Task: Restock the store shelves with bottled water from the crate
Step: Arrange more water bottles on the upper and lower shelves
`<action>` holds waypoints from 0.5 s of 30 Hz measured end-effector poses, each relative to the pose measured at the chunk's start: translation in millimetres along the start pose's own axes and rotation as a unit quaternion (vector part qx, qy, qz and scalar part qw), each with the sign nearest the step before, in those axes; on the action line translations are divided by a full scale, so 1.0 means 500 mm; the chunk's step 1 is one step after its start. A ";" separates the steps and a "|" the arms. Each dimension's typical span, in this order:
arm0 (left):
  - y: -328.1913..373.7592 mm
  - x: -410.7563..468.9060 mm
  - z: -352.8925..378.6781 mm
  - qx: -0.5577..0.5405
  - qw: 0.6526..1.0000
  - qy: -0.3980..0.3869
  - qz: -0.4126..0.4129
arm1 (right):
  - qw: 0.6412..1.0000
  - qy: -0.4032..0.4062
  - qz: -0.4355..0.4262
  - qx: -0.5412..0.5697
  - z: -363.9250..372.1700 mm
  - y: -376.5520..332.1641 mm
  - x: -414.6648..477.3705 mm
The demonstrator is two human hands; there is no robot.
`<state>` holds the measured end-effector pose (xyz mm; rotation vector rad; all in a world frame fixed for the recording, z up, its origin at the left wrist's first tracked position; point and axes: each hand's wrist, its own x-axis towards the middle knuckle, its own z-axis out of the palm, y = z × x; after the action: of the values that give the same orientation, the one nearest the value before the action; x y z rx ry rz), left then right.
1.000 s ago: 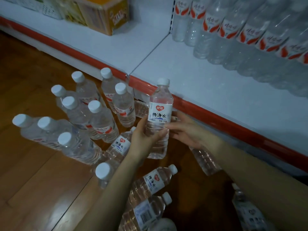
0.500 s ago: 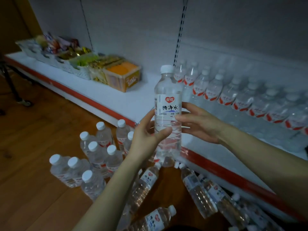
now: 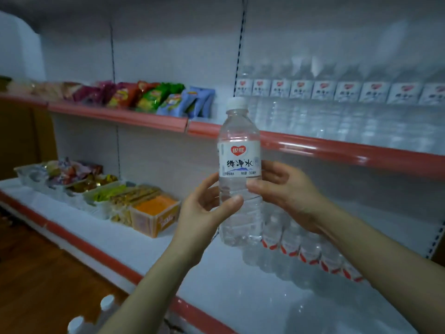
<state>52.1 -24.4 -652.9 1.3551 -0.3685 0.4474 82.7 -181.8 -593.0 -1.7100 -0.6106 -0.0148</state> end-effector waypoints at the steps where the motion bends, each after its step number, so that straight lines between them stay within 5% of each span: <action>1: 0.016 0.014 0.014 -0.009 1.000 0.000 0.010 | 1.000 0.012 -0.015 -0.001 -0.012 -0.017 0.005; 15: 0.140 0.196 0.249 -0.045 0.992 -0.047 0.108 | 0.987 0.118 -0.104 -0.046 -0.241 -0.187 0.043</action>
<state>101.3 -126.7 -522.2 1.2569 -0.6109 0.5414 102.0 -274.3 -471.5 -1.6949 -0.6151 -0.3923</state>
